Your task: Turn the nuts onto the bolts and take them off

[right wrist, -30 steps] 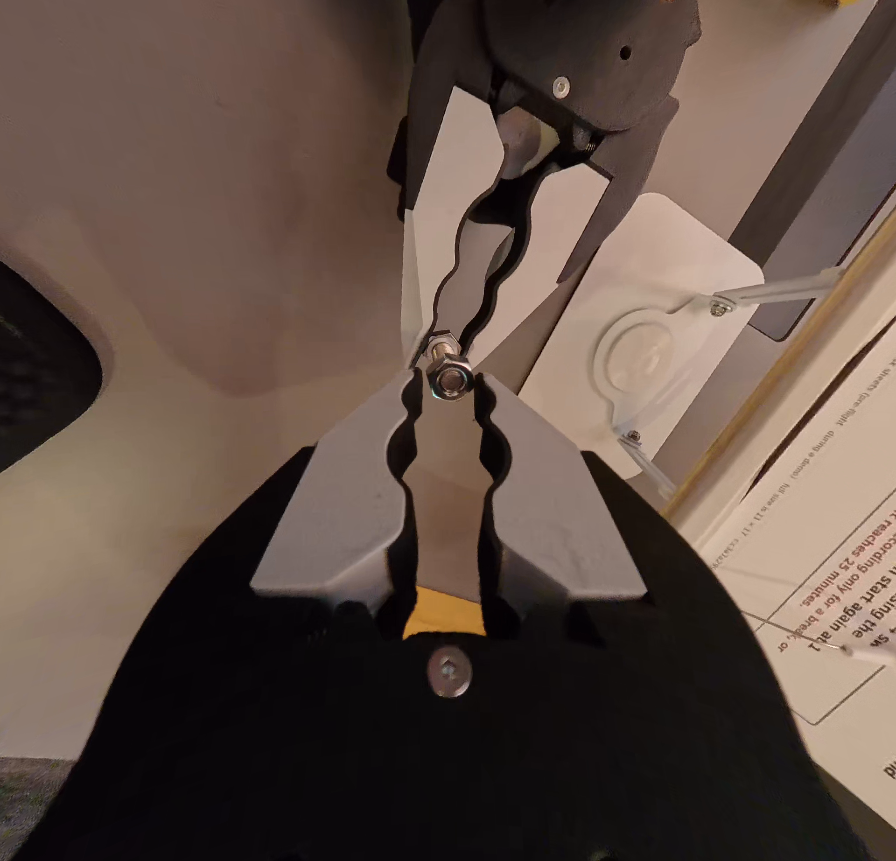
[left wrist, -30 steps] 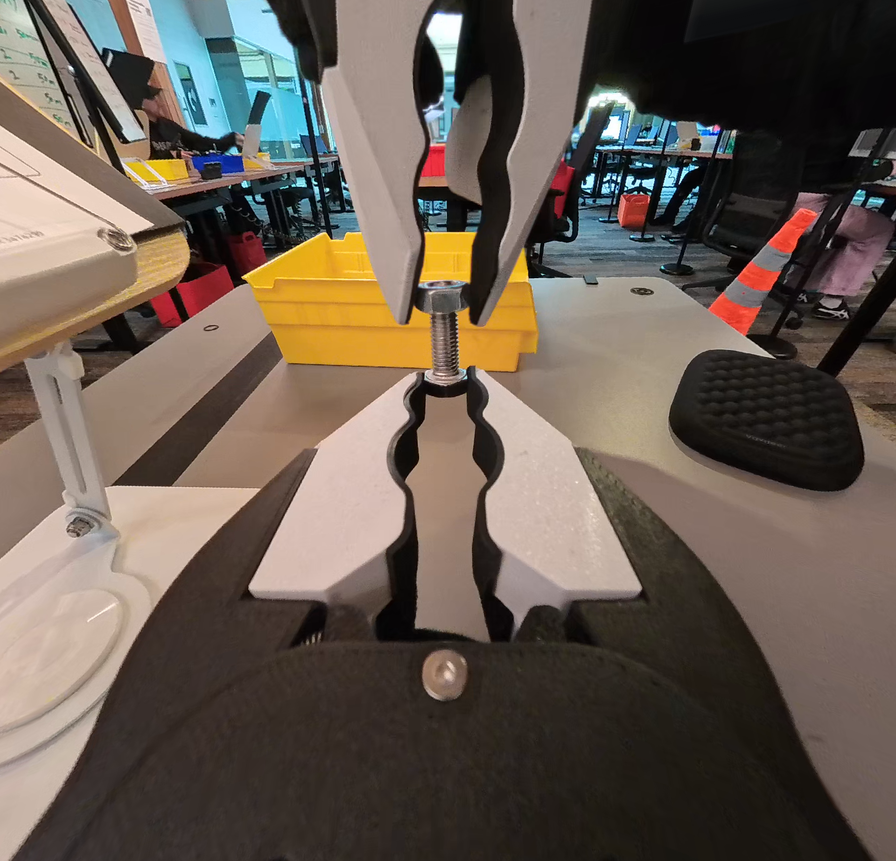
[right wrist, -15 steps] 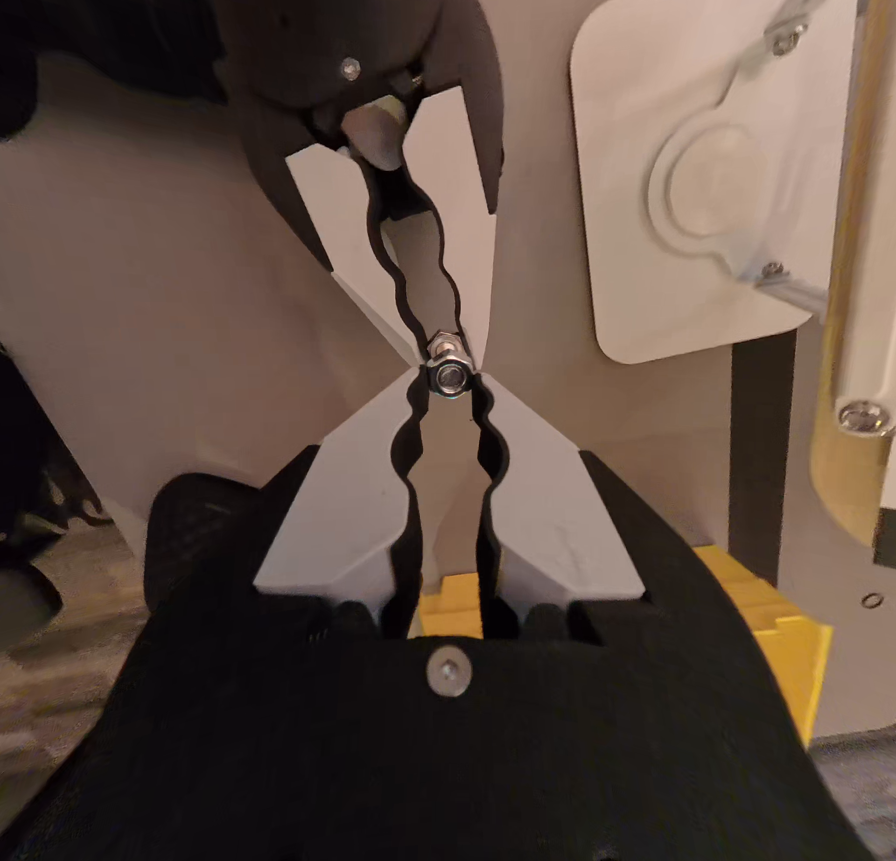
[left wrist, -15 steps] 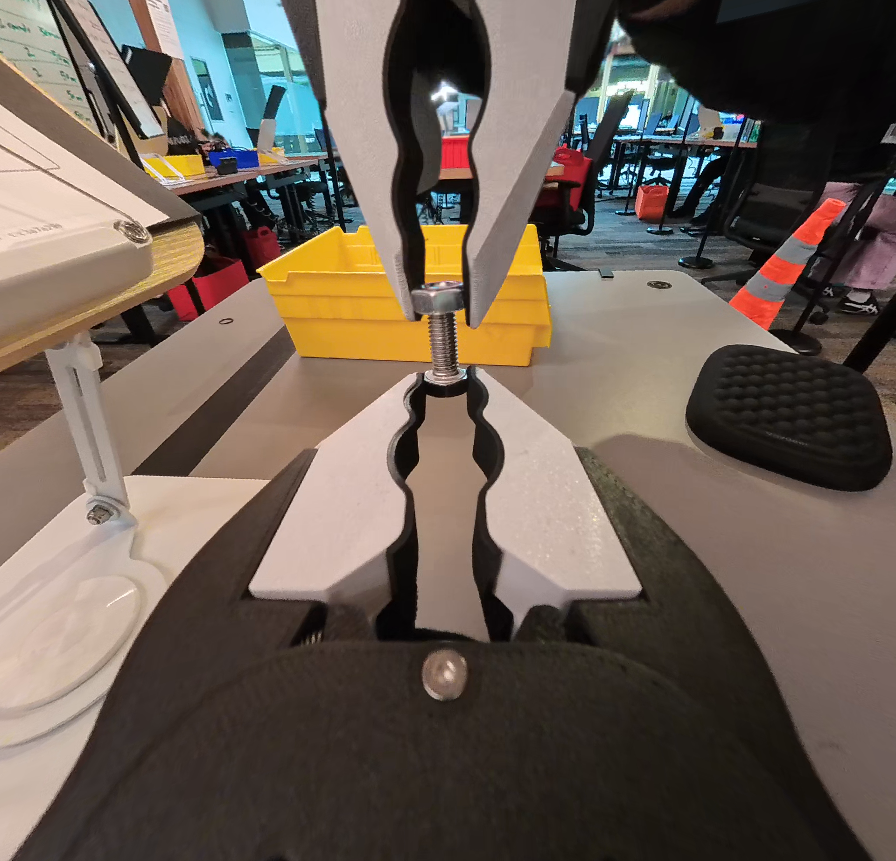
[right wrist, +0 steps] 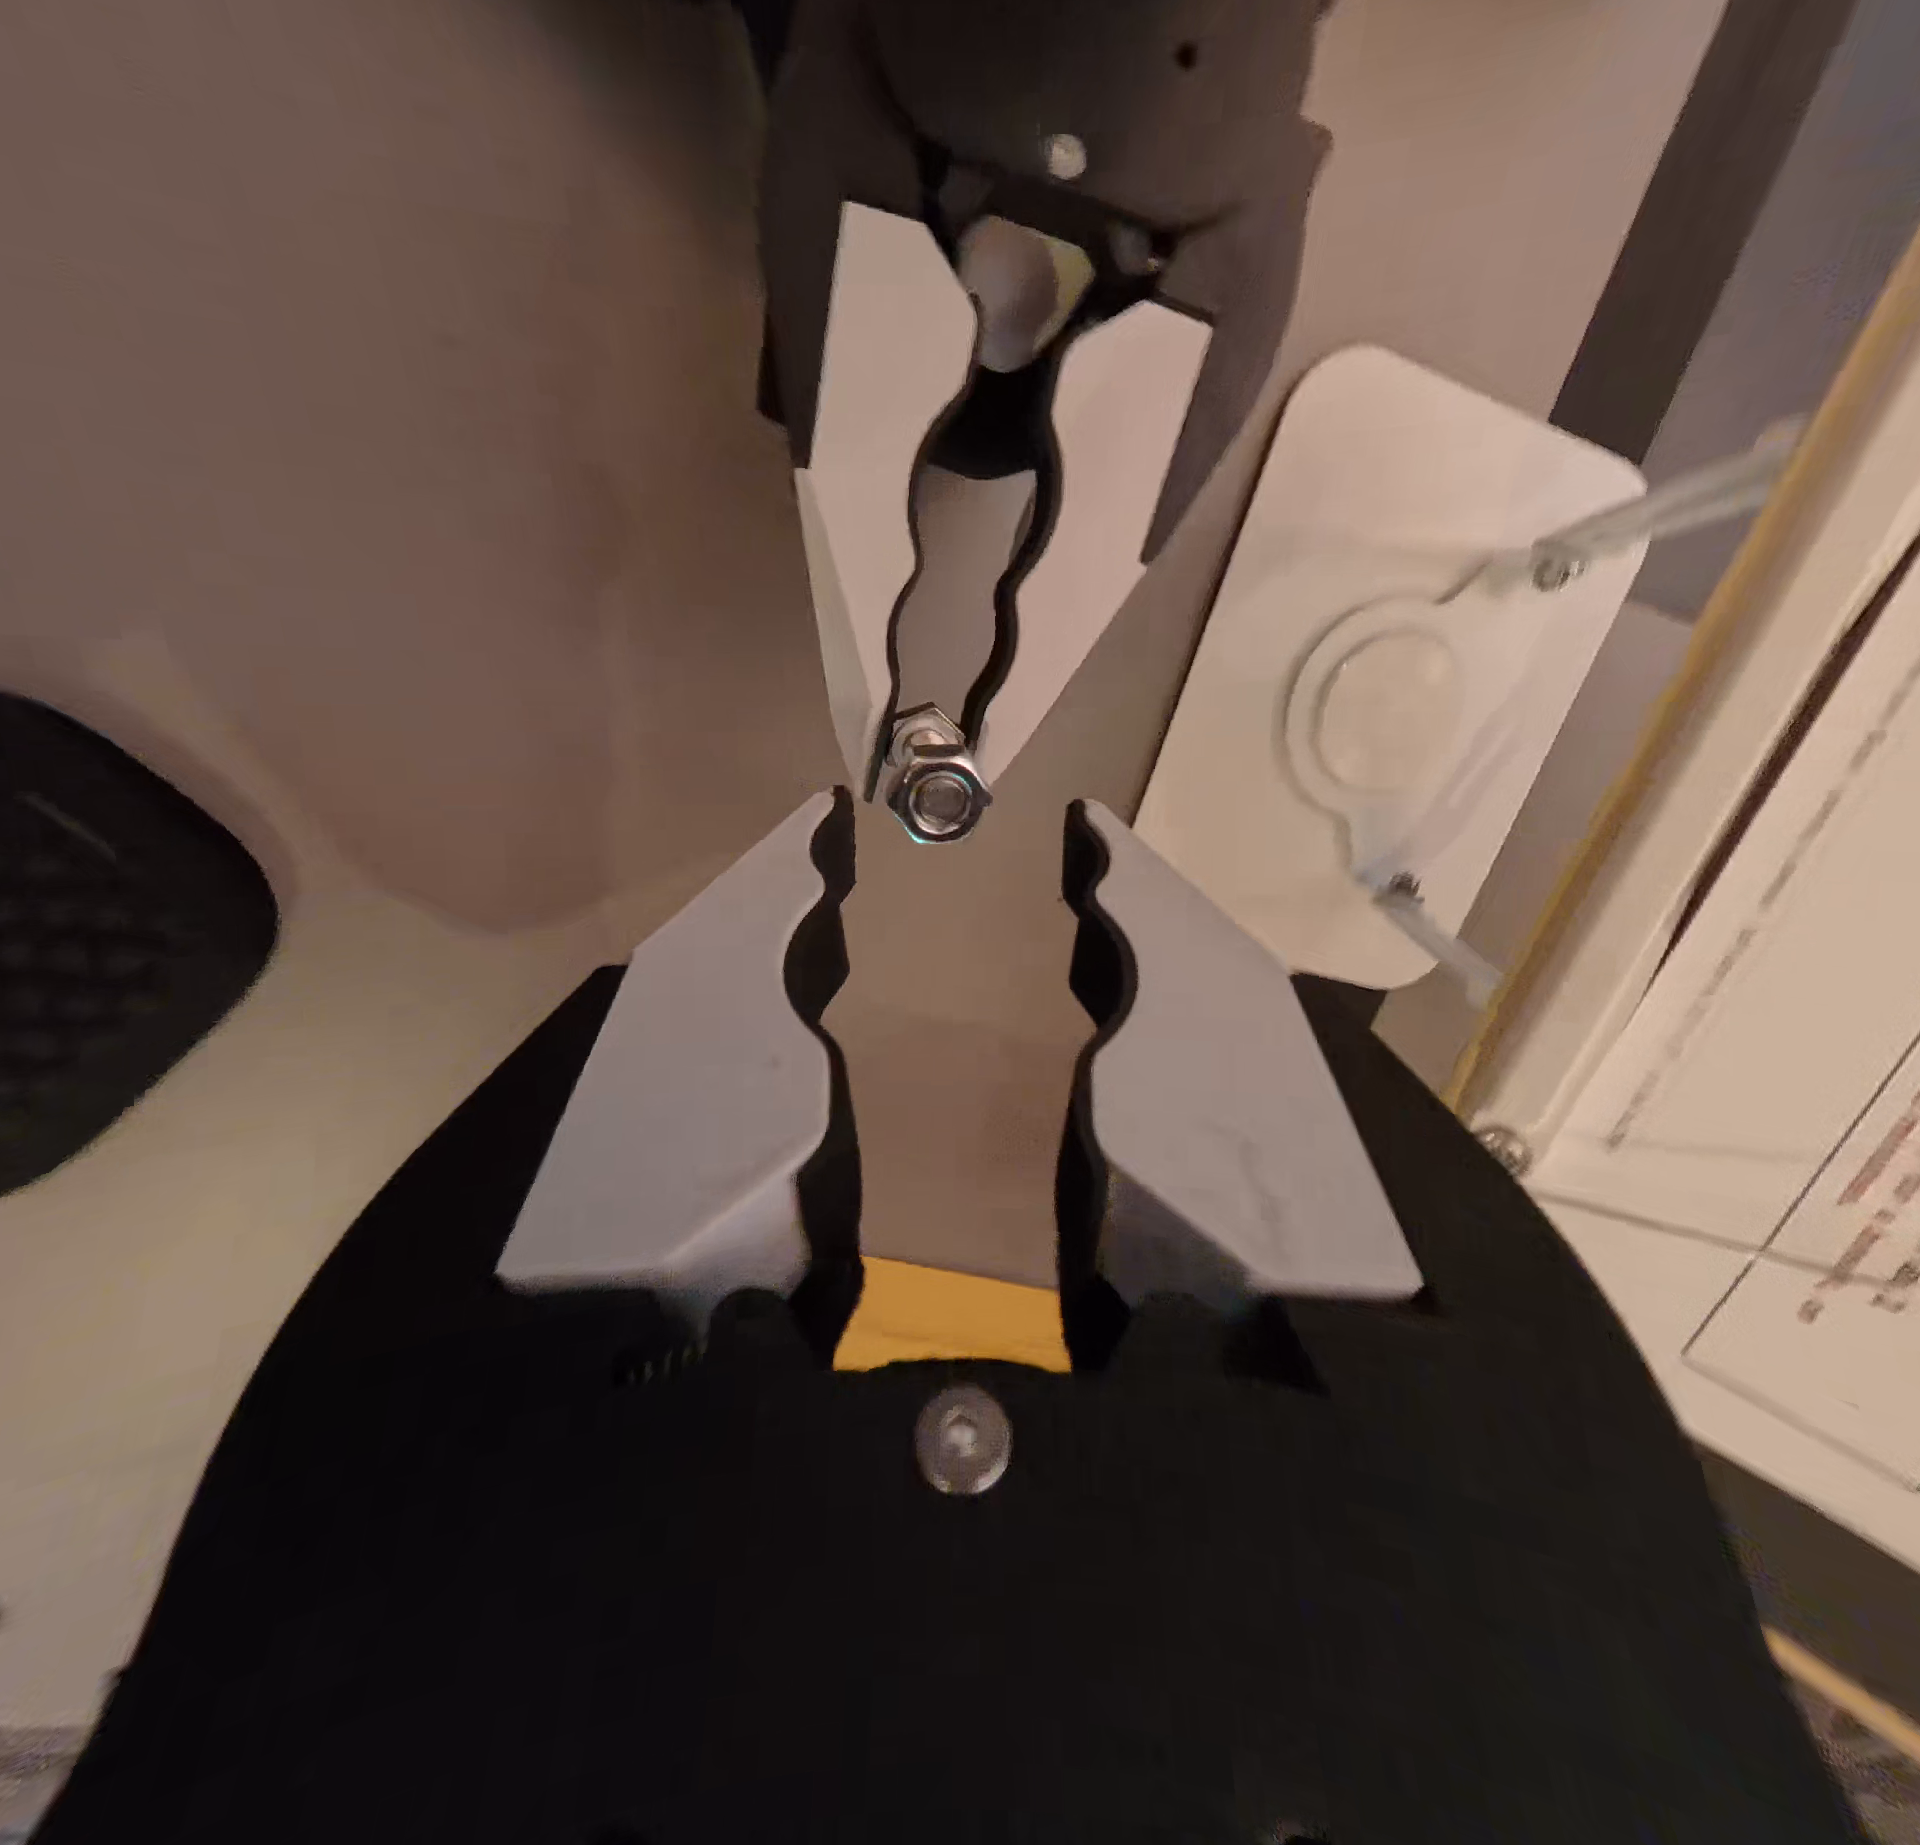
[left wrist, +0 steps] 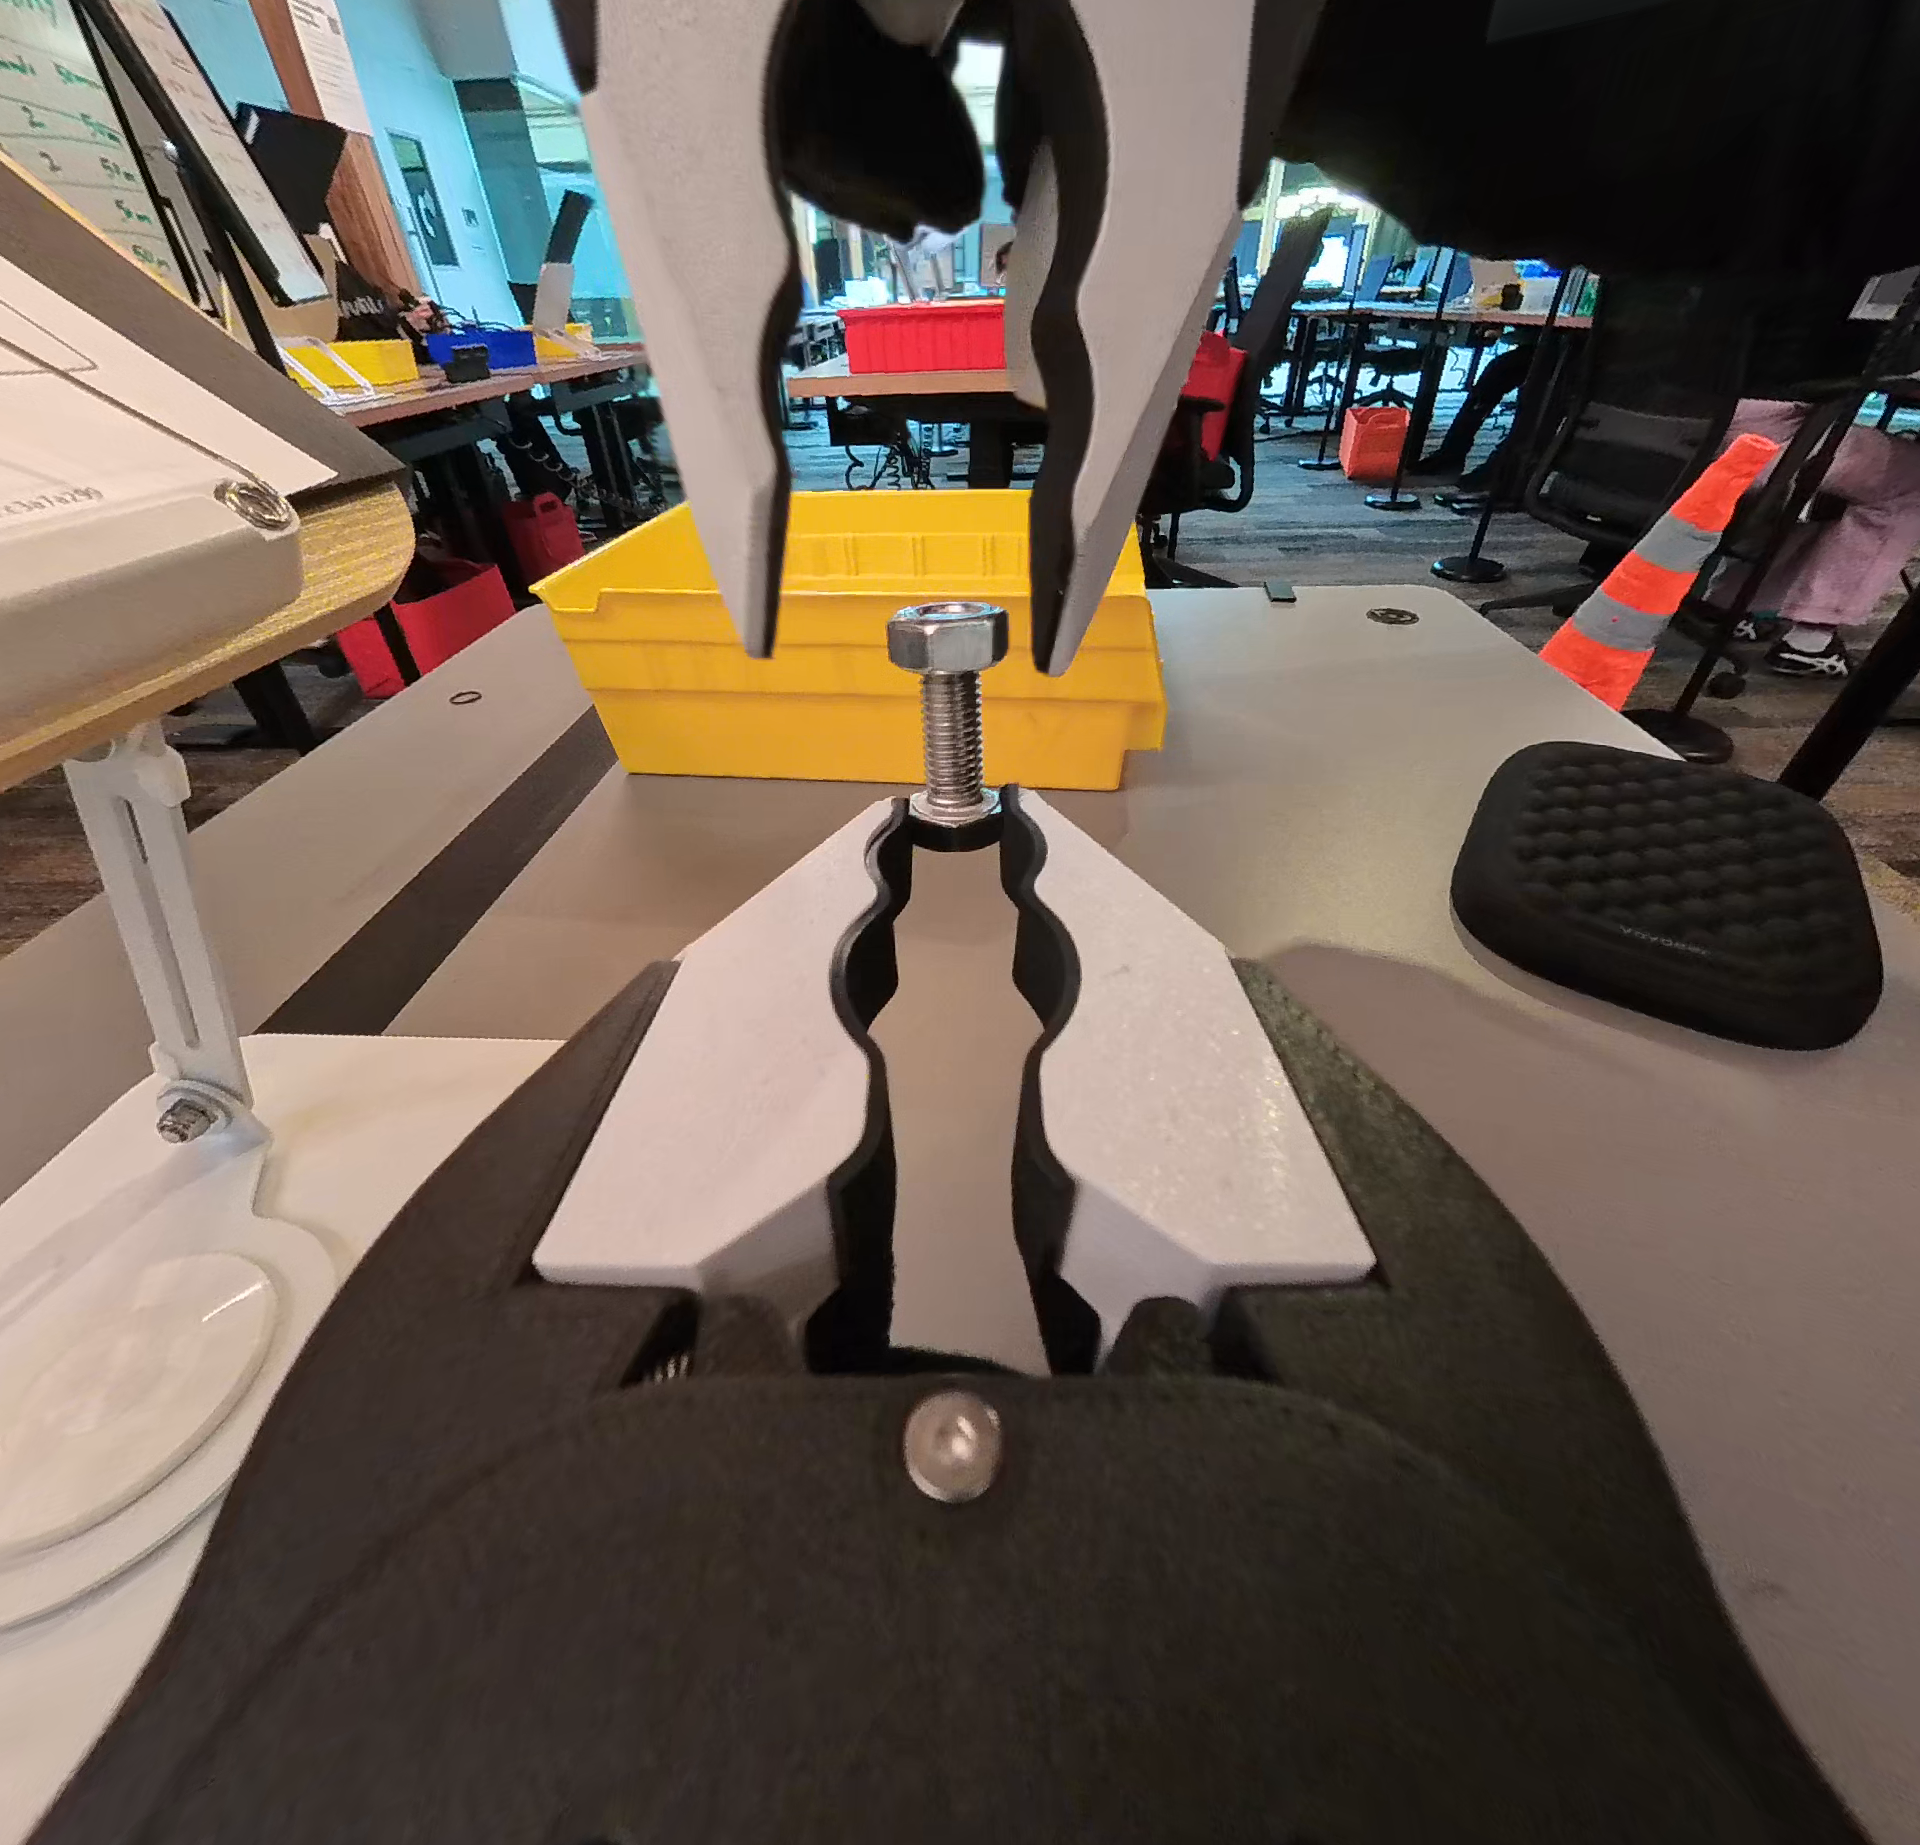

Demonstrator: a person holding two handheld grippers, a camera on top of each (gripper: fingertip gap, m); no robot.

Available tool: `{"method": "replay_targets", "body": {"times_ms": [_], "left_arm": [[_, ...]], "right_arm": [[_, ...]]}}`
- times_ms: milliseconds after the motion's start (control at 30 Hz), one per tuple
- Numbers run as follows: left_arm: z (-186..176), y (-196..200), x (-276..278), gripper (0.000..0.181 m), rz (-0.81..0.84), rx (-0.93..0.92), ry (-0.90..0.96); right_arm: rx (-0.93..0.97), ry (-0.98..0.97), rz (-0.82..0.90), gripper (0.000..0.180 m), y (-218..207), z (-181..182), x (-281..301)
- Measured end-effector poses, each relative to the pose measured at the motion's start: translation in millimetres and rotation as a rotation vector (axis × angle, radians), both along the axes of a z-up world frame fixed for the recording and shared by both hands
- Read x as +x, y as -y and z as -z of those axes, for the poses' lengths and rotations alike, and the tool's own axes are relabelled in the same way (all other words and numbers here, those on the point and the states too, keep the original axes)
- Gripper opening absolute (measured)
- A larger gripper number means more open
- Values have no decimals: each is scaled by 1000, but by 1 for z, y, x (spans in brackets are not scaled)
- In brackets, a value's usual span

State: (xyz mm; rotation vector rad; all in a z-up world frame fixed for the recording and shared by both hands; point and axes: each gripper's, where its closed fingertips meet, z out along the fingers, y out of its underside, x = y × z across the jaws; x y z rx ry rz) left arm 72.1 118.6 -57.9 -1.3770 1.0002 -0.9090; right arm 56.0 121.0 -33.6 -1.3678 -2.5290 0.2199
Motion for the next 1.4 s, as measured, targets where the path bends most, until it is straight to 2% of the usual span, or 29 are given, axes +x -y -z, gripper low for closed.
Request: {"method": "replay_targets", "body": {"times_ms": [200,367,467,633,733,833,900,1033,1200,1333,1400], "left_arm": [[-1,0,0,15,3,-1,6],[0,0,0,15,0,1,1],[0,-1,-1,15,-9,0,0],[3,-4,-2,15,-20,-3,-10],[5,-4,-1,15,-19,-2,-19],[1,-2,1,15,-10,0,-6],[1,-1,1,15,-6,0,-6],[0,-1,1,15,-2,-3,1],[1,1,2,15,5,1,-3],[0,0,1,15,2,3,-2],[0,0,2,15,1,2,-3]], "right_arm": [[26,-4,-153,18,8,0,-5],[12,12,-125,17,8,2,-4],[-48,21,21,17,6,2,-4],[-215,55,484,17,3,5,-4],[-242,46,538,33,5,7,-4],[-183,25,468,50,-2,4,-3],[-124,3,338,55,-3,0,-2],[-21,-11,93,47,0,-5,-1],[40,13,-92,28,4,-1,0],[31,26,-124,18,7,1,0],[9,33,-90,18,7,2,1]]}}
